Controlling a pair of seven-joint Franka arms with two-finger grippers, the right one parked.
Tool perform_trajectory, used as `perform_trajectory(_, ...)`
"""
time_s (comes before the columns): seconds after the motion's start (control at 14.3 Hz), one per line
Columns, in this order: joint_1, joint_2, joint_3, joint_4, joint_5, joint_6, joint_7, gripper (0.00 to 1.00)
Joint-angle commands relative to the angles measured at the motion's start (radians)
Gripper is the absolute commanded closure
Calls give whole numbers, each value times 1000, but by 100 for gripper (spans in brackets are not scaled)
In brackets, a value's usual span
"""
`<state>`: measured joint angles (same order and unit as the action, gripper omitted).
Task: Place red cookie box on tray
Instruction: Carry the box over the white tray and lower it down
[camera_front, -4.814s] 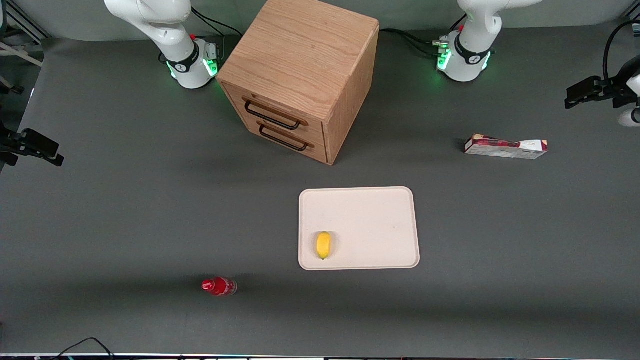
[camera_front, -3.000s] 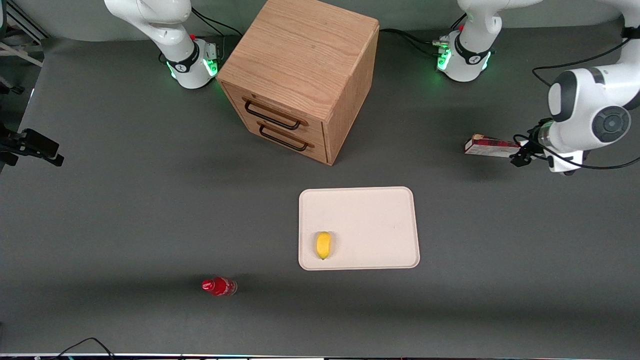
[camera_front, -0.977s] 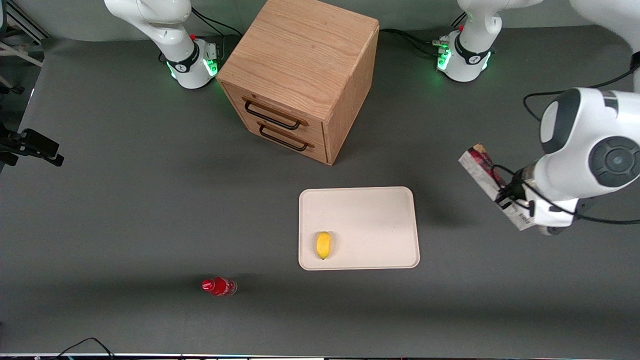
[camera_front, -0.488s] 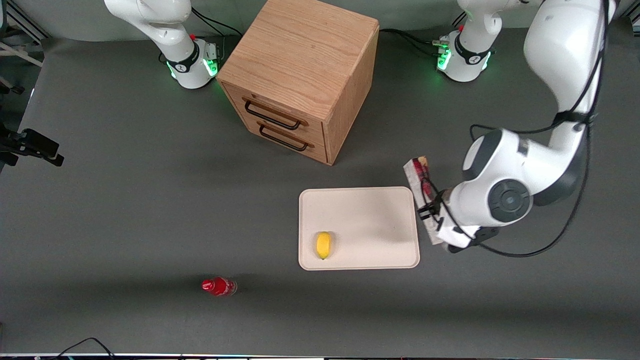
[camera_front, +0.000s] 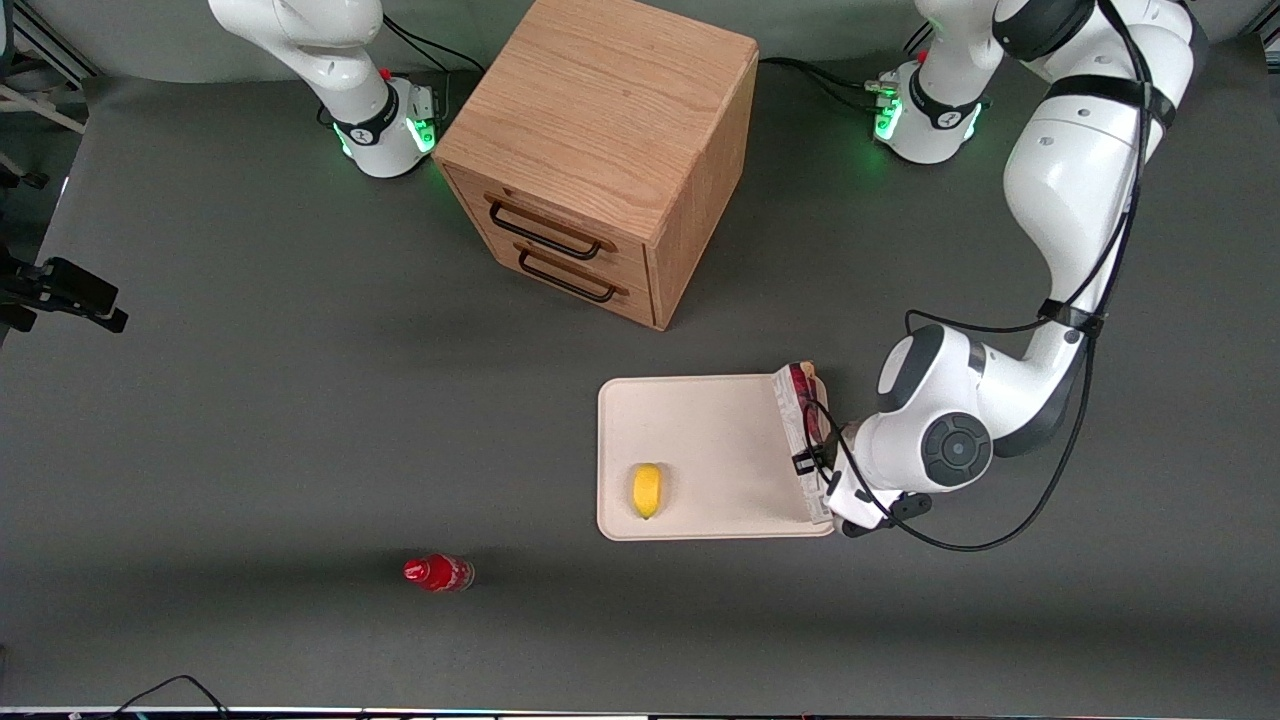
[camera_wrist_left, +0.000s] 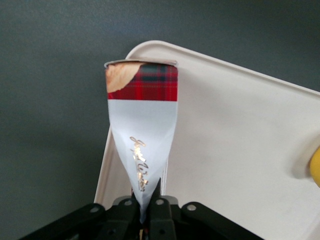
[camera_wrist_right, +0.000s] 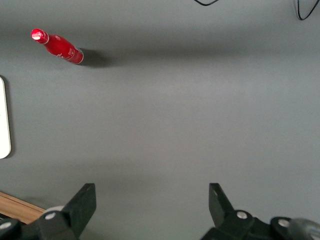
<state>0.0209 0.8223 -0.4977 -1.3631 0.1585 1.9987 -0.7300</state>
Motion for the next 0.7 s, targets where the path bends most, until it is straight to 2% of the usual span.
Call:
perform_trajectory(0.0, -4, 12, -1, 24, 48, -8, 14, 0)
perform_trajectory(0.28, 7, 2, 2, 18, 49, -58, 21, 0)
perform_trajectory(0.42, 23, -28, -2, 41, 47, -182, 21, 0)
perform_trajectory(0.63, 54, -67, -12, 162, 41, -396, 30, 0)
